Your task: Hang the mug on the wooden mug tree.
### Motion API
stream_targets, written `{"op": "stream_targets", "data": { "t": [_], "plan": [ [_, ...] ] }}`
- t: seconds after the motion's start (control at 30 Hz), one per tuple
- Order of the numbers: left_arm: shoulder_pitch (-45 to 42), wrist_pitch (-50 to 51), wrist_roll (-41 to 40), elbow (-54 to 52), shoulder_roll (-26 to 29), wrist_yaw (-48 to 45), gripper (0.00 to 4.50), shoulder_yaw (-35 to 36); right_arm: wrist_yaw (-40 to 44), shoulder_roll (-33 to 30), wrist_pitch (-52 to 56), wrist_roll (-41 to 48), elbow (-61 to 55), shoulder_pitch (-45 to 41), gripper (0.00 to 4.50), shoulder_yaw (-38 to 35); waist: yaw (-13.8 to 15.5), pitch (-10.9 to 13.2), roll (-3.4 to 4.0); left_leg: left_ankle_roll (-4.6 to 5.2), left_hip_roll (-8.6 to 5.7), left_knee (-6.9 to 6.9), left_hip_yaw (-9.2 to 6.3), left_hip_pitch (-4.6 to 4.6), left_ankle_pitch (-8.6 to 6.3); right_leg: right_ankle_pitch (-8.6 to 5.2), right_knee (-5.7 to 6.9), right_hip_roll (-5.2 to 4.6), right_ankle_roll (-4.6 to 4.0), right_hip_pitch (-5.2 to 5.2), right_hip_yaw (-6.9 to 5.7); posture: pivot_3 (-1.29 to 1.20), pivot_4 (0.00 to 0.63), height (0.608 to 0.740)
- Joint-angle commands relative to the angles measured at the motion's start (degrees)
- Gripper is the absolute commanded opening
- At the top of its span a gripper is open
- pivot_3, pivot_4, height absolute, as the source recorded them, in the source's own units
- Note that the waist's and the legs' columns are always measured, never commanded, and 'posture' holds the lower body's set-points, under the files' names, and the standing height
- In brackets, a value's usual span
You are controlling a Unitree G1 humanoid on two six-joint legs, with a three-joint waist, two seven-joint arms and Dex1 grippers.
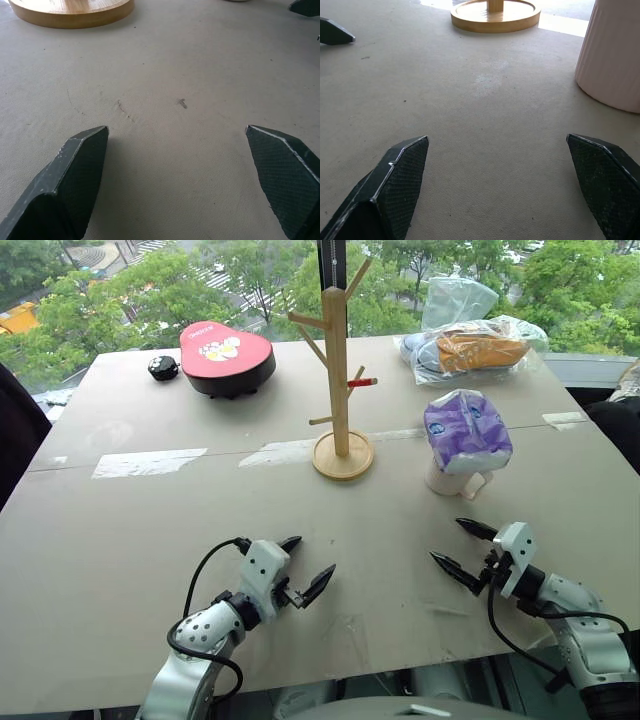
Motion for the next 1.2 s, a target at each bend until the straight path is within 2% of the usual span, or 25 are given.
{"op": "stream_targets", "data": {
  "t": [0.03, 0.73, 0.87, 0.97, 1.1, 1.2],
  "plan": [
    [1.31, 1.03, 0.36, 1.99, 0.5, -0.4, 4.5, -0.36, -0.65, -0.38, 0.42, 0.03, -0.33, 1.46, 4.46, -1.28, 0.0, 0.0, 0.0, 0.0, 0.0, 0.0, 0.0, 0.0, 0.0, 0.0, 0.0, 0.0, 0.0, 0.0, 0.0, 0.0, 0.15, 0.74],
    [0.12, 0.76, -0.34, 3.14, 0.4, -2.24, 4.5, -0.38, -1.81, -0.26, -0.37, 0.24, -2.81, 3.61, 4.46, -2.3, 0.04, -0.01, -0.02, 0.0, 0.0, 0.0, 0.0, 0.0, 0.0, 0.0, 0.01, 0.0, 0.0, 0.01, -0.01, 0.0, 0.15, 0.74],
    [-1.14, 0.89, -1.34, 2.4, 1.16, -4.0, 4.5, -0.04, 0.78, -2.21, 1.32, 4.61, -13.3, 7.84, 4.46, -3.15, 0.18, 0.09, 0.14, 0.0, 0.0, -0.02, -0.04, -0.02, 0.0, 0.0, -0.01, -0.01, 0.0, 0.0, -0.04, 0.0, 0.15, 0.74],
    [-2.47, 1.37, -3.62, 1.89, 1.92, -6.1, 4.5, 0.76, -0.58, -3.71, 4.08, 7.36, -21.14, 9.56, 4.46, -4.79, 0.06, 0.18, 0.23, 0.0, 0.0, -0.01, -0.04, -0.04, 0.0, -0.01, -0.02, -0.02, 0.02, -0.01, -0.03, 0.0, 0.15, 0.74],
    [-6.5, 4.21, -8.36, -1.53, 4.68, -11.12, 4.5, 1.2, -4.87, -5.66, 8.48, 9.36, -29.24, 6.96, 4.46, -8.15, 0.06, 0.33, 0.03, 0.0, 0.0, 0.05, -0.03, -0.05, 0.0, -0.01, 0.02, -0.01, 0.05, 0.01, -0.04, 0.0, 0.15, 0.74],
    [-11.55, 9.44, -16.68, -6.37, 6.75, -15.2, 4.5, 2.48, -8.38, -6.98, 11.34, 8.87, -32.26, 1.31, 4.46, -9.56, 0.06, 0.51, -0.23, -0.01, 0.0, 0.06, -0.09, -0.07, 0.01, -0.01, 0.05, 0.04, 0.04, -0.01, -0.13, 0.0, 0.15, 0.74]
  ]
}}
